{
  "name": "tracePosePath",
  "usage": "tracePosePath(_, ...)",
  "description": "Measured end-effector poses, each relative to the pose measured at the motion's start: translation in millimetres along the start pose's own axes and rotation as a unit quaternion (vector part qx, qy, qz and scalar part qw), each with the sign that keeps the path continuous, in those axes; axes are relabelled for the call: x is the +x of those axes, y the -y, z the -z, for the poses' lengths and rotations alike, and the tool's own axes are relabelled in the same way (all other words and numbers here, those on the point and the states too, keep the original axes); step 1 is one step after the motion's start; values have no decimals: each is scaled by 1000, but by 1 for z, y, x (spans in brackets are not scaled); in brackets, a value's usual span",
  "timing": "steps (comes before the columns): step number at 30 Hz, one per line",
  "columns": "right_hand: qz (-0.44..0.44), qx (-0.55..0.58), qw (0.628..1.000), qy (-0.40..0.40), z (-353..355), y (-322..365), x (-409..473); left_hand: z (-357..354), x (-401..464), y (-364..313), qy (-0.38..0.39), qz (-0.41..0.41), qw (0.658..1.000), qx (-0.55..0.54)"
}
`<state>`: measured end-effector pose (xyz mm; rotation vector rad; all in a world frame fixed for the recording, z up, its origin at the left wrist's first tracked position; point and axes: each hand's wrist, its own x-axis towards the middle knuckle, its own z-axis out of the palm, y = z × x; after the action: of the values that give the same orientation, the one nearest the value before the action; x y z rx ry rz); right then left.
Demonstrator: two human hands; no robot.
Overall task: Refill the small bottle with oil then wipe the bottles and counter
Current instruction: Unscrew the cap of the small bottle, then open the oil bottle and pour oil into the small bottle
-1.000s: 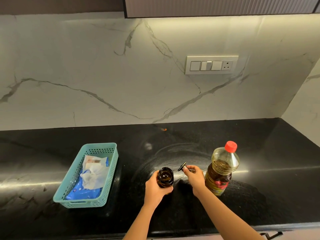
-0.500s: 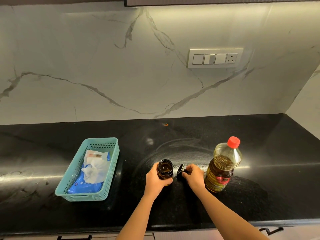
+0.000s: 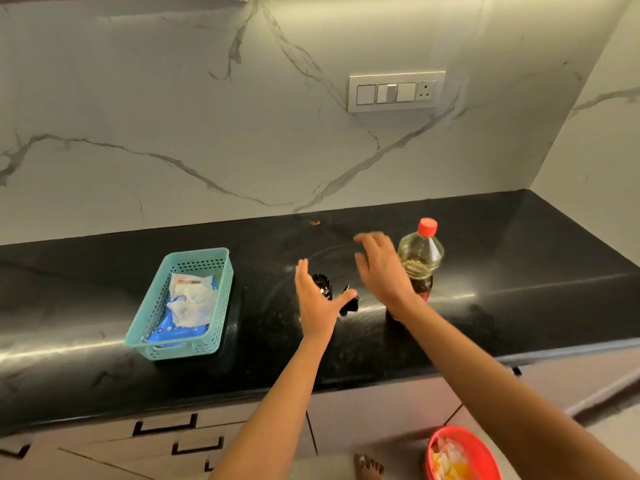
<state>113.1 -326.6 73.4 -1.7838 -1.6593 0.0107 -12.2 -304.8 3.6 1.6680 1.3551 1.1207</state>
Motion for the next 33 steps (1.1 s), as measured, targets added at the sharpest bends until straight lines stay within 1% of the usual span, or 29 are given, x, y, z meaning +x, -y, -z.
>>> tracePosePath(2,47,-46,994,-84,34,12,5,-7,-5,-20,39,-39,998,4)
tracePosePath(3,62,-96,984,-136,50,14,7,-11,-7,-31,71,-57,996,10)
tracePosePath(4,58,-153,971,-176,65,14,8,-16,-9,-42,106,-70,992,16)
tracePosePath(5,32,-198,961,-192,80,12,8,-22,-10,-53,138,-80,987,18)
tracePosePath(6,-15,-219,959,-177,93,8,8,-29,-11,-62,167,-81,982,20)
tracePosePath(8,-121,-204,965,-111,109,-4,8,-43,-12,-78,206,-70,976,18)
tracePosePath(10,-169,-176,969,-44,114,-16,7,-59,-11,-88,222,-61,973,19)
tracePosePath(13,-163,-143,976,15,115,-24,7,-80,-8,-95,205,-55,977,10)
tracePosePath(17,-160,-126,978,33,116,-36,17,-99,2,-97,176,-35,984,-2)
tracePosePath(21,-163,-130,976,64,112,-48,30,-107,11,-98,159,-39,987,-10)
tracePosePath(26,-148,-51,985,70,111,-60,38,-111,13,-96,131,-47,990,-8)
tracePosePath(33,-85,-74,987,118,114,-68,47,-110,18,-94,131,-57,990,-4)
